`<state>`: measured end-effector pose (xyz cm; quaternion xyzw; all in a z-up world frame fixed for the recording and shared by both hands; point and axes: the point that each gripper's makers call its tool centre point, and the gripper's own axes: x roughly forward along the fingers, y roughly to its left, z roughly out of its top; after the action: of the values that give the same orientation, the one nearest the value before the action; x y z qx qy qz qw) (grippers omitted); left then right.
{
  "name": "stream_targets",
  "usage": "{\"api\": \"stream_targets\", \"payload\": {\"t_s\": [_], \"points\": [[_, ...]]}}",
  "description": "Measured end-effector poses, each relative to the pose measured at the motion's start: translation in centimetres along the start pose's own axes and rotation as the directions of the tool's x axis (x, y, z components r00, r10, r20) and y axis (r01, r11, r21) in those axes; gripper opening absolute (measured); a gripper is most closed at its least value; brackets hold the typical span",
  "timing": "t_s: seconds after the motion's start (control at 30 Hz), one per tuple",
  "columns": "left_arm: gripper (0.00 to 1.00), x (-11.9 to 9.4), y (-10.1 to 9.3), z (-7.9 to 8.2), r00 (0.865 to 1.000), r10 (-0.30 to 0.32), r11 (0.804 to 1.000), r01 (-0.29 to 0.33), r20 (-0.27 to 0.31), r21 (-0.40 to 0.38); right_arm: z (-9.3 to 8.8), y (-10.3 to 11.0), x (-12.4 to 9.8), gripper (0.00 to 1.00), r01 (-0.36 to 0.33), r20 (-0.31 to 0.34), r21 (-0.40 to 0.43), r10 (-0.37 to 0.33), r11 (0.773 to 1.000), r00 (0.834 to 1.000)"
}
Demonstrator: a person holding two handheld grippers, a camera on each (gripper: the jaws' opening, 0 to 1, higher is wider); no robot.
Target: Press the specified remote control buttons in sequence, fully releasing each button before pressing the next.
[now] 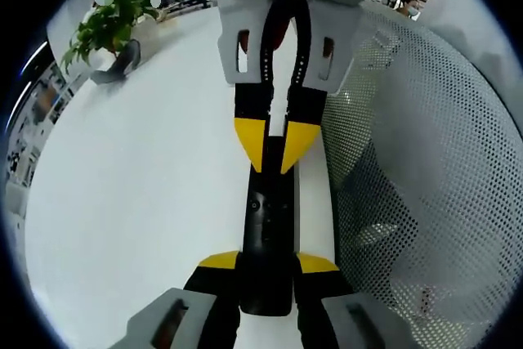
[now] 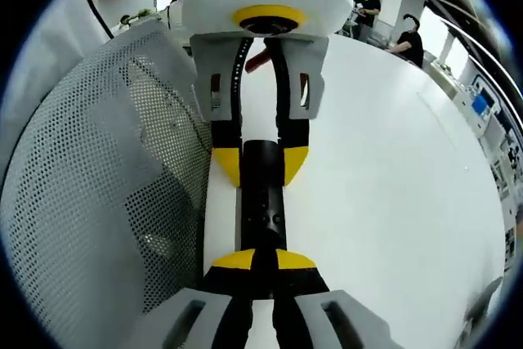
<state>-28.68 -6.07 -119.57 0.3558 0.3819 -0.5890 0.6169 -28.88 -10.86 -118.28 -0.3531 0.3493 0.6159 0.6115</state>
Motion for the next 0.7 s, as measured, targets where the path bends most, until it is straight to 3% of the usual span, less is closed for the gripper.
{"api": "stream_targets", "payload": {"t_s": [0.17, 0.2, 0.3, 0.33, 0.4, 0.5, 0.7], "points": [[0.24, 0.03, -0.03, 0.01, 1.0, -0.004, 1.0, 0.004, -0.011, 0.007, 0.04, 0.3, 0.41, 0.03, -0.001, -0.111, -0.076, -0.008, 0.997, 0.994], [0.24, 0.02, -0.06, 0.03, 1.0, -0.004, 1.0, 0.004, -0.013, 0.006, 0.0, 0.29, 0.4, 0.03, 0.008, -0.124, -0.042, -0.013, 0.999, 0.992], [0.24, -0.01, -0.08, 0.05, 1.0, -0.004, 1.0, 0.004, -0.012, 0.007, -0.03, 0.28, 0.44, 0.03, 0.019, -0.137, -0.051, -0.026, 0.998, 0.99], [0.24, -0.03, -0.08, 0.03, 1.0, -0.004, 1.0, 0.004, -0.01, 0.006, -0.08, 0.26, 0.35, 0.03, 0.031, -0.121, -0.045, -0.037, 0.998, 0.992], [0.24, -0.05, -0.1, 0.02, 1.0, -0.004, 1.0, 0.004, -0.004, 0.004, 0.01, 0.17, 0.17, 0.04, 0.057, -0.03, -0.008, -0.058, 0.998, 0.998], [0.24, -0.08, -0.1, 0.04, 1.0, -0.003, 1.0, 0.003, 0.002, 0.0, -0.04, 0.01, -0.08, 0.04, 0.066, 0.075, 0.113, -0.074, 0.991, 0.994], [0.24, -0.14, -0.06, 0.05, 1.0, -0.008, 1.0, 0.008, 0.013, -0.001, -0.15, 0.3, -0.21, 0.04, 0.094, 0.075, 0.063, -0.098, 0.994, 0.992]]}}
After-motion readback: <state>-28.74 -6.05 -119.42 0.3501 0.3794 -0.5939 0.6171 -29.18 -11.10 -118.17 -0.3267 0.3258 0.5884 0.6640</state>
